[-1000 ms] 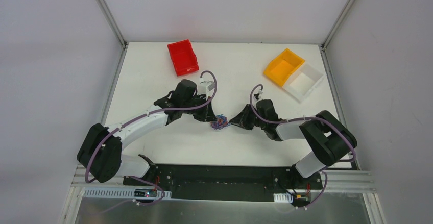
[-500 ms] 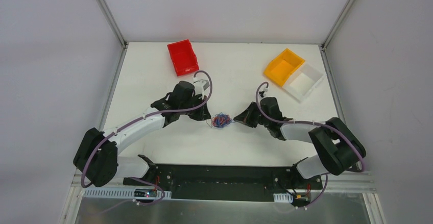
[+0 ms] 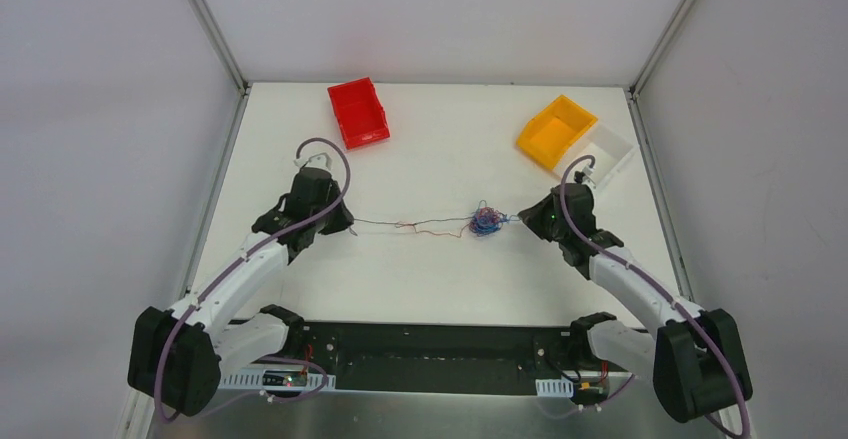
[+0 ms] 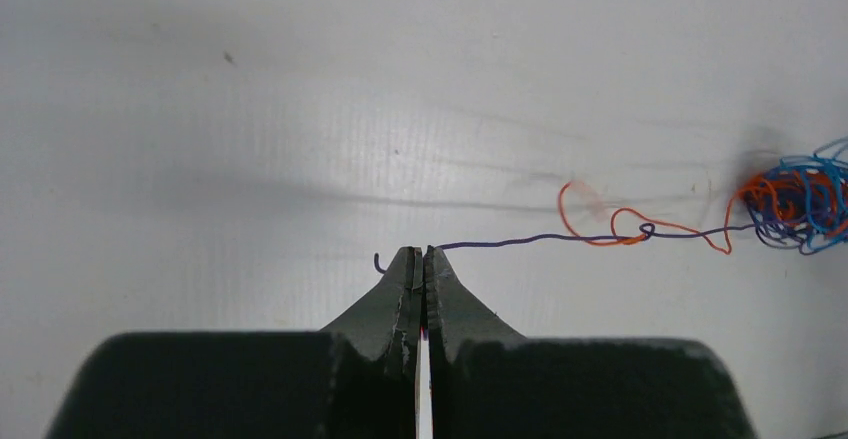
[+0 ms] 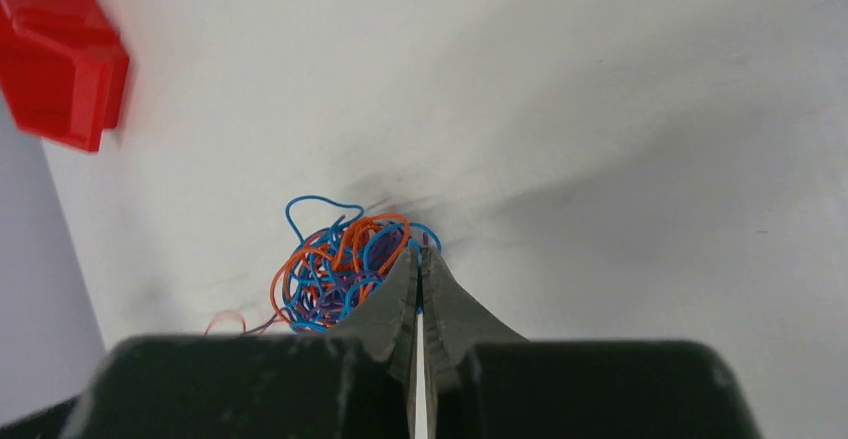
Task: Untangle the cables
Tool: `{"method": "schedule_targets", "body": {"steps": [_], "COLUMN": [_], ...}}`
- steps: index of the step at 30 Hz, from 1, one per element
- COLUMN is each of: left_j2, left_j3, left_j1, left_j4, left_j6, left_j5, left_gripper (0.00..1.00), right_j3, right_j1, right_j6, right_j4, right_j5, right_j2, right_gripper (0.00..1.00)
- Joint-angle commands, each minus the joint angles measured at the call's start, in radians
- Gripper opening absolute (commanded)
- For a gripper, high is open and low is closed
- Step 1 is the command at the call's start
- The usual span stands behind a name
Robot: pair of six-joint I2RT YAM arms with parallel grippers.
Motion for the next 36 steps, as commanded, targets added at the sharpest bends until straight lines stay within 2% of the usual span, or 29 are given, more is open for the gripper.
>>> {"method": "schedule_targets", "body": {"steps": [1,6,13,17,23,27,29,32,34,36], "left_j2": [-0.093,-0.178,-0.277,-0.316,-0.318,-0.29,-0.259,-0.204,-0.167,-0.146], "left_j3": [-0.021,-0.03,-0.019,-0.023,-0.022,0.006,0.019,0.03,0.028,0.015], "left_j1": [0.028,0.064,0.08,0.085,0.088,0.086,0.086,0.086,0.084,0.078], "left_j4": [-0.088,-0.166,-0.319,-0.365,-0.382,-0.342,-0.285,-0.183,-0.112,-0.038], "left_j6": [-0.097,-0.167,-0.315,-0.365,-0.379,-0.303,-0.198,-0.083,-0.034,-0.006], "left_j5": [-0.205,-0.384,-0.656,-0.724,-0.745,-0.647,-0.522,-0.287,-0.12,0.024], "left_gripper": [0.0,0.0,0.0,0.0,0.0,0.0,0.0,0.03,0.21,0.48], "right_j3": [0.024,0.011,0.03,0.036,0.039,0.038,0.04,0.077,0.119,0.163], "right_j1": [-0.04,-0.08,-0.115,-0.139,-0.146,-0.146,-0.146,-0.139,-0.121,-0.096], "right_j6": [0.001,0.0,0.03,0.047,0.013,-0.073,-0.124,-0.134,-0.149,-0.168], "right_j4": [-0.166,-0.213,-0.304,-0.329,-0.315,-0.235,-0.169,-0.128,-0.133,-0.154], "right_j5": [0.217,0.288,0.392,0.428,0.371,0.131,-0.059,-0.224,-0.274,-0.296], "right_j2": [-0.113,-0.2,-0.221,-0.234,-0.23,-0.22,-0.202,-0.159,-0.126,-0.098], "right_gripper": [0.0,0.0,0.0,0.0,0.0,0.0,0.0,0.0,0.0,0.0]}}
